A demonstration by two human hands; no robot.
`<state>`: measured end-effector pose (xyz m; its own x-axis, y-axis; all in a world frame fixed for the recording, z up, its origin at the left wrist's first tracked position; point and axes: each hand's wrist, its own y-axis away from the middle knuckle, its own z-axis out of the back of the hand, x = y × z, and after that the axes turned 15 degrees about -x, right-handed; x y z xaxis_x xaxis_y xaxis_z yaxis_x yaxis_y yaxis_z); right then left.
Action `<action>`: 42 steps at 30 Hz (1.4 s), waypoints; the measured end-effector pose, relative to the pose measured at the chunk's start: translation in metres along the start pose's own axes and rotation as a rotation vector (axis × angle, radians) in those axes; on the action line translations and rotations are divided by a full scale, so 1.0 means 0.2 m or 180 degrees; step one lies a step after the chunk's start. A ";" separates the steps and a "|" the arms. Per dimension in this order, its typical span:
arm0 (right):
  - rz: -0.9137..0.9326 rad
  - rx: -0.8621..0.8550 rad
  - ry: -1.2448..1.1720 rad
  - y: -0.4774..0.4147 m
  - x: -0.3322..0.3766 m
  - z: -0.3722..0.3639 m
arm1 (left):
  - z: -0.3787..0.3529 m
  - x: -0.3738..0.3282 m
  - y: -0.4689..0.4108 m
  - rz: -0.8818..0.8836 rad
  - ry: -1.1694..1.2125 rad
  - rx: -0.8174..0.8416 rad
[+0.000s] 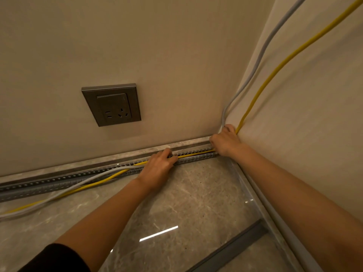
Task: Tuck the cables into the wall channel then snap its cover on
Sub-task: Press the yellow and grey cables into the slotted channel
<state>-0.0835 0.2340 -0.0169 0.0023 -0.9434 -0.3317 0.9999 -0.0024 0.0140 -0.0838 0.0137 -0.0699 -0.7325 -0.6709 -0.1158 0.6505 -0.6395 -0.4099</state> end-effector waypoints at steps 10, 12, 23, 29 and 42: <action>0.0108 -0.1076 0.0219 -0.01 -0.01 -0.01 | -0.07 0.01 -0.02 0.0342 0.0215 -0.0358; -0.0009 -0.0741 0.0029 0.00 0.01 -0.04 | -0.08 0.00 -0.02 0.0413 0.0249 -0.0540; 0.0354 -0.0695 -0.0419 0.11 0.03 -0.13 | -0.04 -0.04 -0.03 0.0859 0.0361 -0.0523; -0.0108 -0.0806 -0.0918 0.17 0.10 -0.11 | 0.01 -0.02 -0.01 0.0859 0.0422 -0.0255; 0.0068 -0.0681 -0.1456 0.22 0.43 0.01 | 0.25 0.08 0.17 0.1172 -0.0079 -0.0096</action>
<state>-0.0403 0.1520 -0.0436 0.0644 -0.9913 0.1145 0.9803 0.0414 -0.1931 -0.0636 -0.0371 -0.0408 -0.4452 -0.8631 -0.2386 0.8630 -0.3424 -0.3715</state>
